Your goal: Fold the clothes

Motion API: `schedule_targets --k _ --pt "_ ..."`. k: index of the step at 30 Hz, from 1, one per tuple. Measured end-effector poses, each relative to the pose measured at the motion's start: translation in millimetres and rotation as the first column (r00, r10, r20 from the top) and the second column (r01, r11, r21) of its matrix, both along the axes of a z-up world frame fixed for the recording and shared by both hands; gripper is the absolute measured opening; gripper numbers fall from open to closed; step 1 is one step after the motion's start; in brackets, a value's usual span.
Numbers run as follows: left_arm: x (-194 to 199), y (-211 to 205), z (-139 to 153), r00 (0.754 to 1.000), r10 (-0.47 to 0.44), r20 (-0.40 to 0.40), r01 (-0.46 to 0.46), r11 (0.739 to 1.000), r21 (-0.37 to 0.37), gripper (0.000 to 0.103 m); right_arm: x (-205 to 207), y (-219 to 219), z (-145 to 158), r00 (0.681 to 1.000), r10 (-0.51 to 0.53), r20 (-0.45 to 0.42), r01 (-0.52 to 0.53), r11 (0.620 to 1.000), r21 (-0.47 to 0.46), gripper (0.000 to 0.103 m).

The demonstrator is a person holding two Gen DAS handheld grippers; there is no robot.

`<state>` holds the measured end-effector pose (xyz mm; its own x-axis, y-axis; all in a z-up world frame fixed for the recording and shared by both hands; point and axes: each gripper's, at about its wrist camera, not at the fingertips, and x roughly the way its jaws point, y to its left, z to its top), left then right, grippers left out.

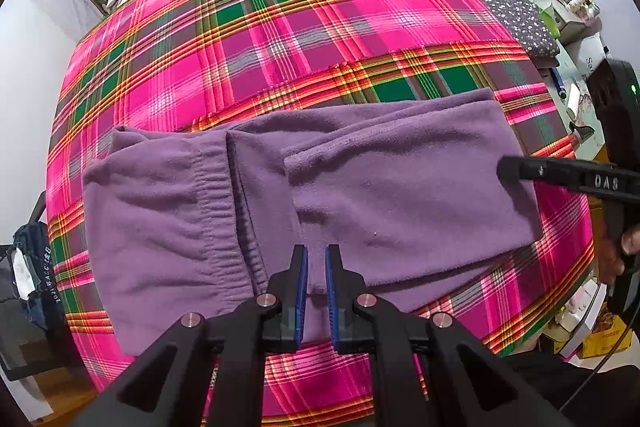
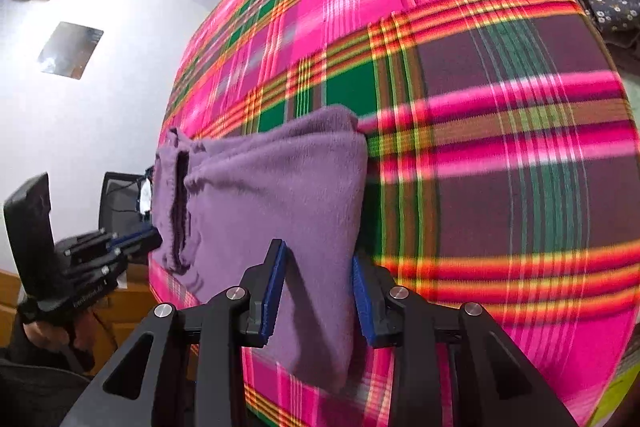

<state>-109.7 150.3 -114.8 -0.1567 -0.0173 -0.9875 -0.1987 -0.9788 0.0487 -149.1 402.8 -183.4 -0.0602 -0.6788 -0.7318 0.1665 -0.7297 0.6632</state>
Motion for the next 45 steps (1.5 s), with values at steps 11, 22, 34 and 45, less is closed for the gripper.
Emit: schedule_targets --k 11,22,34,45 --pt "1.9 -6.7 -0.9 0.999 0.033 0.013 -0.033 0.999 -0.008 0.009 1.6 5.2 -11.4 0.997 0.042 0.067 -0.035 0.995 -0.096 0.032" --pt "6.3 -15.1 3.2 0.996 0.089 0.017 -0.089 0.996 -0.011 0.009 -0.1 6.0 -10.5 0.997 0.041 0.072 -0.03 0.988 -0.151 0.014" --pt "13.9 -53.8 17.6 0.973 0.233 0.0 -0.233 0.973 0.005 0.009 -1.9 6.1 -11.1 0.995 0.055 0.089 -0.041 0.988 -0.149 0.012" --pt "31.9 -82.5 21.1 0.942 0.336 -0.008 -0.336 0.942 0.009 0.009 7.3 -4.2 35.5 0.998 0.062 0.024 -0.053 0.963 -0.263 0.01"
